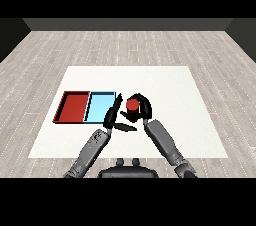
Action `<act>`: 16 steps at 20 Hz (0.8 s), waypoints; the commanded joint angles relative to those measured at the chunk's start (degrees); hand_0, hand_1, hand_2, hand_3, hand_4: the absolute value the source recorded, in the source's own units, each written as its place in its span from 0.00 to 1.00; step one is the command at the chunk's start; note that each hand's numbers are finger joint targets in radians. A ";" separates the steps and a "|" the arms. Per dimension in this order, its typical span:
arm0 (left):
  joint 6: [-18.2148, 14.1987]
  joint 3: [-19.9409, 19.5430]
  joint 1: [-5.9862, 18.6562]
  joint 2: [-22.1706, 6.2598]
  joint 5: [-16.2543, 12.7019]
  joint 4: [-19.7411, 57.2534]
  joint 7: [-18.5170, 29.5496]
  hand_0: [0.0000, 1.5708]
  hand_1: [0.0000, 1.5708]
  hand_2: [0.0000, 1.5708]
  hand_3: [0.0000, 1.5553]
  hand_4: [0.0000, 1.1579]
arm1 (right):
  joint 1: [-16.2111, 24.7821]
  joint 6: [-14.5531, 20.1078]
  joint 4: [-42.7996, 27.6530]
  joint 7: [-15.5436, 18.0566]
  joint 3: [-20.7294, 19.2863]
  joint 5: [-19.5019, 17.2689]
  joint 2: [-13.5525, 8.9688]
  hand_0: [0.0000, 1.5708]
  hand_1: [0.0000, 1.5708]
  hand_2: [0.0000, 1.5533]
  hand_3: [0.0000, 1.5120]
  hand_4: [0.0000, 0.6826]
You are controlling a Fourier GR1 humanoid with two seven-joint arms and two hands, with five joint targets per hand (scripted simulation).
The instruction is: Pick the red can and put it in the red box
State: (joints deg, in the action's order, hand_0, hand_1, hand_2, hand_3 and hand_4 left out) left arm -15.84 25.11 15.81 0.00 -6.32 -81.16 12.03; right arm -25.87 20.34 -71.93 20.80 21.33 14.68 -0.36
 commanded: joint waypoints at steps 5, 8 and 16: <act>-3.02 0.81 3.92 0.00 0.39 2.49 -3.24 0.00 0.00 0.00 0.00 0.00 | 2.21 1.58 -3.55 -0.14 5.90 0.68 0.35 0.91 0.91 0.92 0.93 0.92; 0.75 -2.07 5.47 0.00 -0.21 6.53 -1.38 0.00 0.00 0.00 0.00 0.00 | 1.77 -1.03 -5.85 -2.32 1.83 -1.76 0.35 0.91 0.91 0.93 0.93 0.88; -3.32 3.74 8.74 -0.01 -1.77 9.52 -0.45 0.00 0.00 0.00 0.00 0.00 | 2.38 5.33 -7.12 -1.03 11.93 3.04 0.35 0.92 0.92 0.92 0.91 0.87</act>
State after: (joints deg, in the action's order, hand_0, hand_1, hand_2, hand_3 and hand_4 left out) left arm -18.72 27.74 23.01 -0.47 -7.92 -74.74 10.29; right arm -25.10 24.08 -77.18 19.73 28.95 16.18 -0.16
